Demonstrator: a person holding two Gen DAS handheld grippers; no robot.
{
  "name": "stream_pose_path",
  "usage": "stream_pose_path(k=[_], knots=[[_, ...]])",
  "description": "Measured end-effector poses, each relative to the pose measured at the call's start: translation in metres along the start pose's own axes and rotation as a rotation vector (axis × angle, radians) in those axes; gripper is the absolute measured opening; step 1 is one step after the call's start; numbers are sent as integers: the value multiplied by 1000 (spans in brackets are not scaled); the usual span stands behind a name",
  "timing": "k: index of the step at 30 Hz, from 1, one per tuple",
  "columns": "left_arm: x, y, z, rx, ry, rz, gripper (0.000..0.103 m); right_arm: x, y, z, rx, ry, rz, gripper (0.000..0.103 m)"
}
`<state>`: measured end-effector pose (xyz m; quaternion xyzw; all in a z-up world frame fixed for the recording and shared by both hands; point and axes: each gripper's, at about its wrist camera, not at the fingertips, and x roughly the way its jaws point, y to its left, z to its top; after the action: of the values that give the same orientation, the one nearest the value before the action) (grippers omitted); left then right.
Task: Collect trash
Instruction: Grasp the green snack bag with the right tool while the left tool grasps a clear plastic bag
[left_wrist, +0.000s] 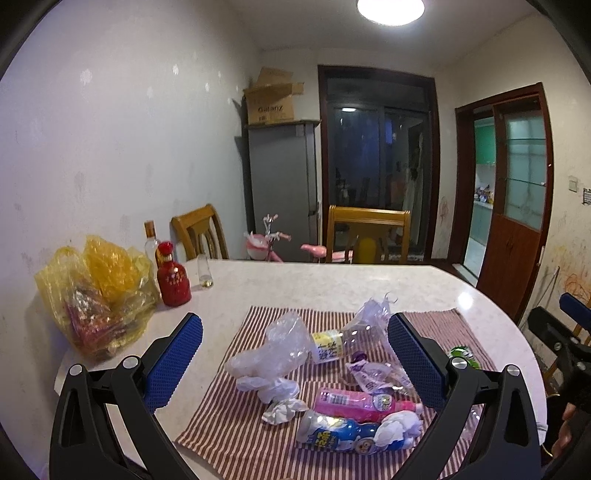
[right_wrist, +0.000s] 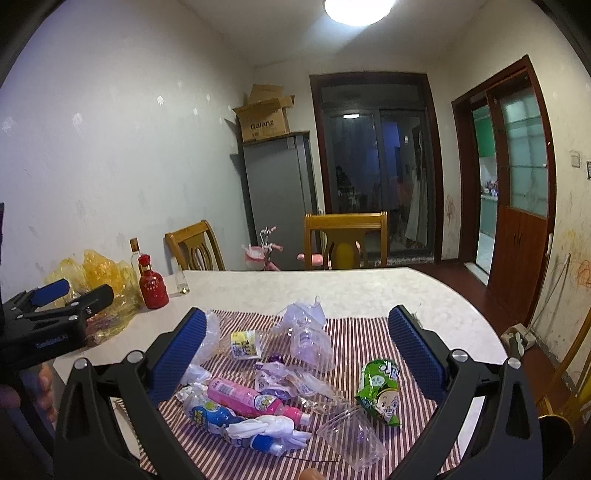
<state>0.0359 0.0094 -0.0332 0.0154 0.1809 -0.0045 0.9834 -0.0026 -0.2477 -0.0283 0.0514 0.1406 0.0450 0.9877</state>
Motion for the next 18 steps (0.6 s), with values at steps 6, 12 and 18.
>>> stream_pose_path(k=[6, 12, 18], knots=[[34, 3, -9, 1, 63, 8, 97, 31, -20, -1, 12, 110, 8, 99], [71, 9, -25, -7, 139, 2, 97, 66, -86, -9, 184, 249, -26, 99], [98, 18, -37, -4, 180, 35, 97, 100, -124, -36, 262, 395, -81, 99]])
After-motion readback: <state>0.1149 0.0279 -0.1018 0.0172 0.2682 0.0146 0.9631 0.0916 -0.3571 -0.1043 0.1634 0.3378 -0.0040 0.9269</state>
